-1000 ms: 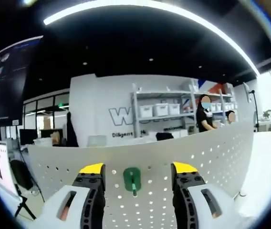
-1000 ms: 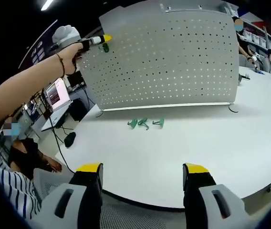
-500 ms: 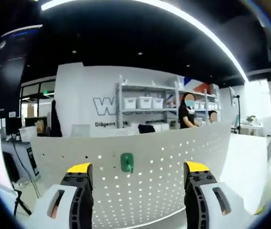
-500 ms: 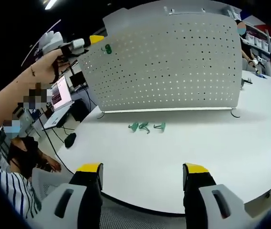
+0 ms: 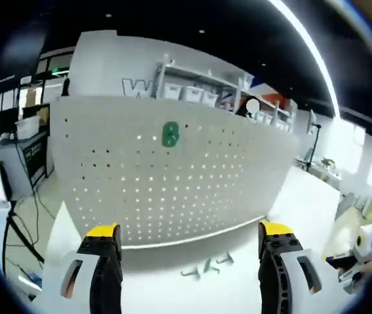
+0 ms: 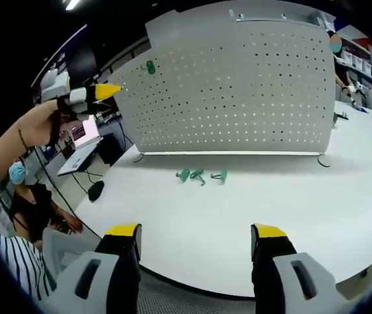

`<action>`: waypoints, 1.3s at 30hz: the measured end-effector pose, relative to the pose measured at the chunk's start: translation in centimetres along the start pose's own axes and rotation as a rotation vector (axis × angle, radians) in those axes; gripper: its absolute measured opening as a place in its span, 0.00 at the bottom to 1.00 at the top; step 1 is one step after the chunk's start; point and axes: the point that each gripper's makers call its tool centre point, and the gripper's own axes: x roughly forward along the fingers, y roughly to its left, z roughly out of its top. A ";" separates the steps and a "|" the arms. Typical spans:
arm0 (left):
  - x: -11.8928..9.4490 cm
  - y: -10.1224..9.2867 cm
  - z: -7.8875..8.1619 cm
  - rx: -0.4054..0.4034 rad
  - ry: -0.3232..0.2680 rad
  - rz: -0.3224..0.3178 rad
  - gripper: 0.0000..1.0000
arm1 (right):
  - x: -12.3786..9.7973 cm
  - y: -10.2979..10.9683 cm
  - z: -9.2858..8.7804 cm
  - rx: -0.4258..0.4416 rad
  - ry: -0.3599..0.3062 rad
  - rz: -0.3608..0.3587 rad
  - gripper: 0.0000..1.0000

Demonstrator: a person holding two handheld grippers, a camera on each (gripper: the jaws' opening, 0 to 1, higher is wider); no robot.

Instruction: Insert the hook assembly into the mounting plate slot until the hook locks in place.

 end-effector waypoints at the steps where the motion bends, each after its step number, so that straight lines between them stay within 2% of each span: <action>1: -0.2 0.3 -0.4 0.009 0.003 0.015 0.89 | 0.0 0.1 0.0 -0.004 0.002 0.002 0.65; 3: -0.6 0.4 -1.2 0.008 0.017 0.016 0.90 | -0.1 0.2 -0.1 -0.009 0.003 0.003 0.65; 6: -1.3 0.1 -2.7 -0.053 0.038 -0.002 0.92 | -0.1 0.3 -0.4 -0.006 0.009 0.005 0.65; 9: -1.6 0.4 -4.1 -0.045 0.060 0.020 1.00 | -0.1 0.5 -0.6 -0.009 0.014 0.007 0.65; 10: -1.9 0.3 -4.6 -0.048 0.068 0.018 0.99 | -0.2 0.6 -0.6 -0.011 0.014 0.008 0.65; 20: -3.5 -0.9 -6.3 -0.087 0.083 -0.008 1.00 | -0.4 1.2 -0.9 -0.020 0.023 0.018 0.65; 25: -4.3 -0.9 -7.9 -0.110 0.110 -0.016 1.00 | -0.5 1.4 -0.9 -0.030 0.024 0.020 0.65; 33: -5.4 -1.2 -9.4 -0.141 0.124 -0.025 1.00 | -0.9 1.7 -1.1 -0.042 0.029 0.015 0.65; 39: -6.2 -1.6 -11.0 -0.172 0.148 -0.033 1.00 | -1.3 2.2 -1.6 -0.040 0.033 0.010 0.65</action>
